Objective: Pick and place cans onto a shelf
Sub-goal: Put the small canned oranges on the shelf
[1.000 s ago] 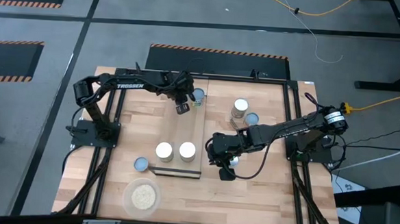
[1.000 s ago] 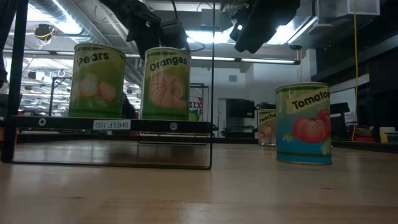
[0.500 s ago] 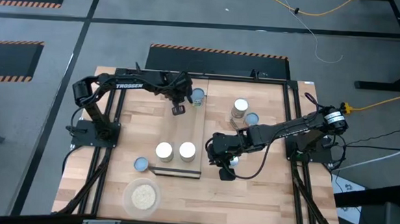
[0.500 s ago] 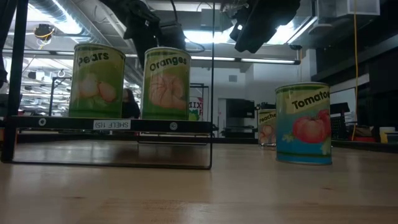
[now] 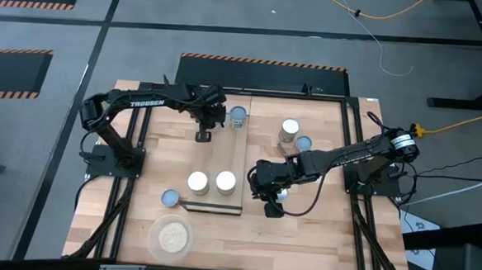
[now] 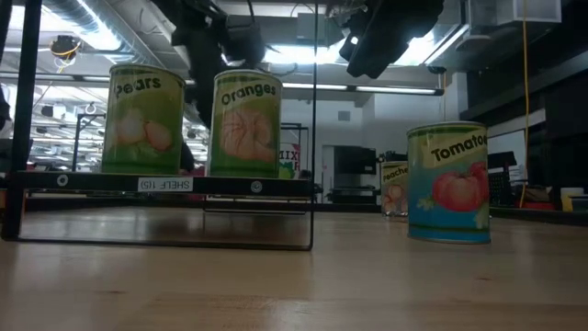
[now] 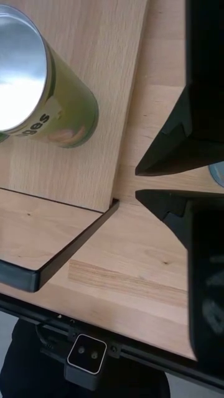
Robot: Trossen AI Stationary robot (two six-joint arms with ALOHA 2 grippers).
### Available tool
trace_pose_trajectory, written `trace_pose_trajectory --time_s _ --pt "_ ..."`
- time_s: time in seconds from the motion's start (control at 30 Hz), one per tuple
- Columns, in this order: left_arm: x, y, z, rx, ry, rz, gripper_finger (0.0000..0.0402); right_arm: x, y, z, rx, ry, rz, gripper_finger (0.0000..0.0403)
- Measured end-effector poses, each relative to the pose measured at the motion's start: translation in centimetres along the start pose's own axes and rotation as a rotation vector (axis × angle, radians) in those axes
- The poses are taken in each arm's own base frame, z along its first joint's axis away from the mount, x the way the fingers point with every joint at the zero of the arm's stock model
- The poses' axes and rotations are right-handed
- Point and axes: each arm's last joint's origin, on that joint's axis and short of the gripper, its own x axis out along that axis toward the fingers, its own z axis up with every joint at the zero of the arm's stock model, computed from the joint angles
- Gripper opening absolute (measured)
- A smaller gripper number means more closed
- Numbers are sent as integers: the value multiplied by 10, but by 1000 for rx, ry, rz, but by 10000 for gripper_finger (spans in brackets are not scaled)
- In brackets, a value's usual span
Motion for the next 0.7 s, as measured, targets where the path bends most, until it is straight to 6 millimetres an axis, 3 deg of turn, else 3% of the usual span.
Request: trace_pose_trajectory --time_s 0.33,0.7 --pt "-14 6 -8 196 -95 -144 1 0 0 0 -102 -3 0 52" --pt "-16 24 -20 310 -84 -127 1 -1 -11 2 -214 -13 -22 52"
